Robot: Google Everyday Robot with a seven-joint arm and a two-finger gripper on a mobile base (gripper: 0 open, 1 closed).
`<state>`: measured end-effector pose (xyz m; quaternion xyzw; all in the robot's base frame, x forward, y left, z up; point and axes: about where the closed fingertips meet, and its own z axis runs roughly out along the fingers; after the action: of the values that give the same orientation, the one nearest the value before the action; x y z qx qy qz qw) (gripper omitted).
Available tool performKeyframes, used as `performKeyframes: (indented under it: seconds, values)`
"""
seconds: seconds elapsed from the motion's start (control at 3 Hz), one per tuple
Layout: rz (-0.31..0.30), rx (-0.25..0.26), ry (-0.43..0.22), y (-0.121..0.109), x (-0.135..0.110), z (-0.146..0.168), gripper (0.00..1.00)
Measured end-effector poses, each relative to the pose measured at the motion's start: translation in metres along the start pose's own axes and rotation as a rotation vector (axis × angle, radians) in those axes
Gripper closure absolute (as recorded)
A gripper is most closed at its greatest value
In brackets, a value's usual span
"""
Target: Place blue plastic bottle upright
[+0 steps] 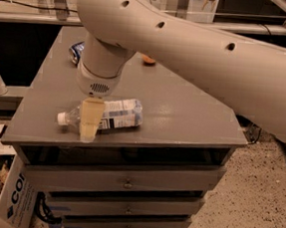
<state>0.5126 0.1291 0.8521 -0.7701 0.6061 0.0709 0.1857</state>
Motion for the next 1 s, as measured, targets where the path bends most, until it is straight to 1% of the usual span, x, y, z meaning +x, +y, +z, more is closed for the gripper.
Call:
performKeyframes:
  seconds: [0.33,0.67,1.0]
  values:
    - [-0.009,-0.023,0.037,0.0024,0.0017,0.0107,0.0]
    - [-0.012,-0.035,0.065,0.0054,0.0062,0.0161,0.19]
    - [-0.012,-0.037,0.079,0.0063,0.009,0.0177,0.41]
